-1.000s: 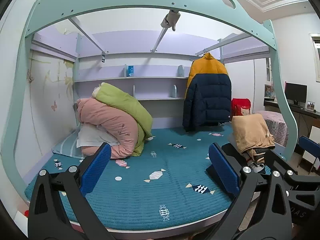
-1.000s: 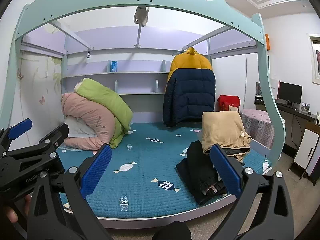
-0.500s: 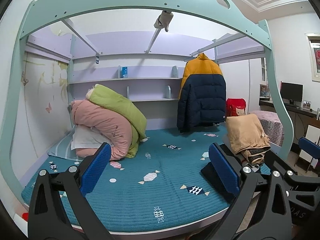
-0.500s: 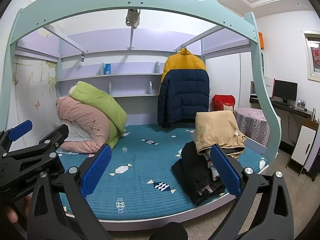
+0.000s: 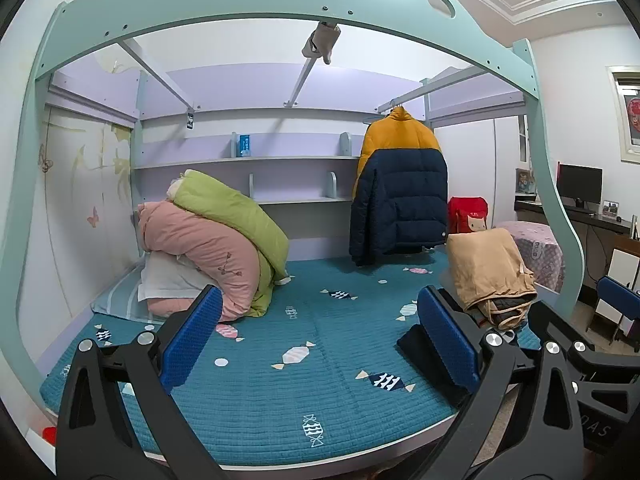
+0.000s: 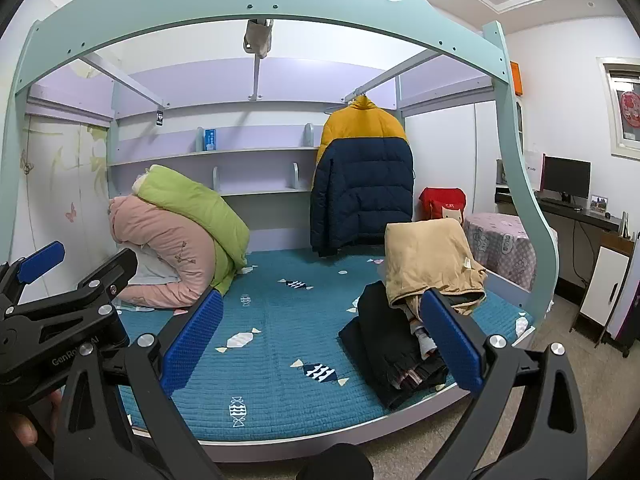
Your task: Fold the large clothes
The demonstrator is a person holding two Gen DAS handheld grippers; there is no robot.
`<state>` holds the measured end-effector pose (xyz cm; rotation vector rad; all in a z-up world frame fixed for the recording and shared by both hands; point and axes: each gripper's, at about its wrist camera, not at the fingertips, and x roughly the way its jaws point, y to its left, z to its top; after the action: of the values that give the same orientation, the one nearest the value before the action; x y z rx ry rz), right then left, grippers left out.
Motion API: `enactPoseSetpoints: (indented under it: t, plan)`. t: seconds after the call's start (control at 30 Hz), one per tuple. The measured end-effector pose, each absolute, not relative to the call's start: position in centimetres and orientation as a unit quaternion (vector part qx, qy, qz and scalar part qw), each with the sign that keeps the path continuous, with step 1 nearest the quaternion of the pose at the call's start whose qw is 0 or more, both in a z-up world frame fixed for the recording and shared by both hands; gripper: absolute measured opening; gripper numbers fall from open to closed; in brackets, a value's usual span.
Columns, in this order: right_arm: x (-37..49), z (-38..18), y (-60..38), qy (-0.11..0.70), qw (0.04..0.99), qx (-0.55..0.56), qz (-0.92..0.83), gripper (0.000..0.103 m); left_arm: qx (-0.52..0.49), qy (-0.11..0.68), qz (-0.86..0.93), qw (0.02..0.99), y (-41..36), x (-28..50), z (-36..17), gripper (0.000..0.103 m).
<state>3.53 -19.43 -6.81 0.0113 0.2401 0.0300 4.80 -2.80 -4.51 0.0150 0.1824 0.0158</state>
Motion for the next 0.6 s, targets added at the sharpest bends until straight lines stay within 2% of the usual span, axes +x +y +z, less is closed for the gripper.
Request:
enactPoseSetpoints:
  t: [0.6]
  plan:
    - [3.55,-6.83,-19.55,0.119,0.993,0.006,0.016,0.096,0.008,0.091,0.008,0.996,-2.94,4.80,-4.52,0.098]
